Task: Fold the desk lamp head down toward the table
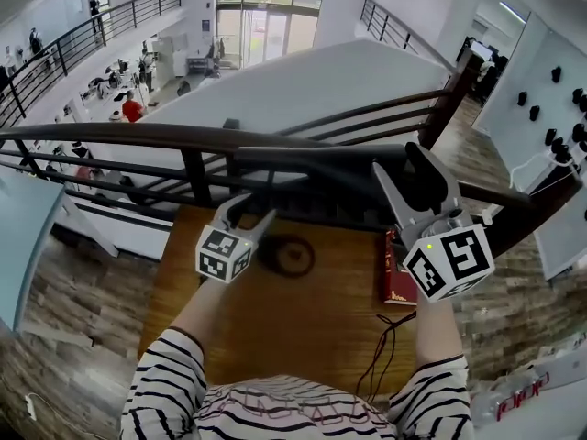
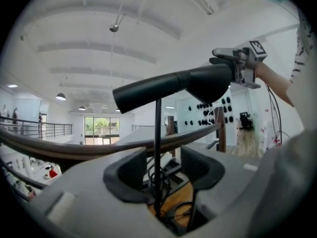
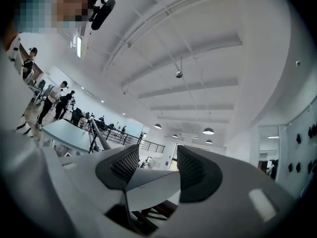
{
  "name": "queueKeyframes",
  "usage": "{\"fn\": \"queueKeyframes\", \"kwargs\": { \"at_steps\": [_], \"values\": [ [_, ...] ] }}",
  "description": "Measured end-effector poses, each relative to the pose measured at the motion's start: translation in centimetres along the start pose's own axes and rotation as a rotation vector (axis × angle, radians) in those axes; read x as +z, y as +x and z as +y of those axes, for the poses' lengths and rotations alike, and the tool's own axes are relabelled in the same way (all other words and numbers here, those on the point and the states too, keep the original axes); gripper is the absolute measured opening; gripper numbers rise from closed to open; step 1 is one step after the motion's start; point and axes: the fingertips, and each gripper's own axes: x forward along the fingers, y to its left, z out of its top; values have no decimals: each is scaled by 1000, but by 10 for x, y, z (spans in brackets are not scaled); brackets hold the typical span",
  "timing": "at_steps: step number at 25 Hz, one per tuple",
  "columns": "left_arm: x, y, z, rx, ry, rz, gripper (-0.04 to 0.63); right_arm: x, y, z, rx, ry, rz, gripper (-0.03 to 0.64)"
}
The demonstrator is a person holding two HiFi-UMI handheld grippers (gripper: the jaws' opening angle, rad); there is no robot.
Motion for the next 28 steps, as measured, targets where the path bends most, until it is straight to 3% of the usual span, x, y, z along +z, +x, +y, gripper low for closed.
{"fn": "queueKeyframes", "kwargs": {
  "at_steps": [4,11,22,28],
  "values": [
    [5,22,5,-12,20,24,187,-10,5,-6,-11,-8,33,230],
    [-1,34,12,4,15,52,40,-13,7,-9,-17,-26,36,213],
    [-2,30,12,-20,-4,30,41,-25,-3,-7,-26,7,14,230],
    [-1,33,10,-34,-60,3,46,-43,-11,-13,-62,39,21,229]
  ]
}}
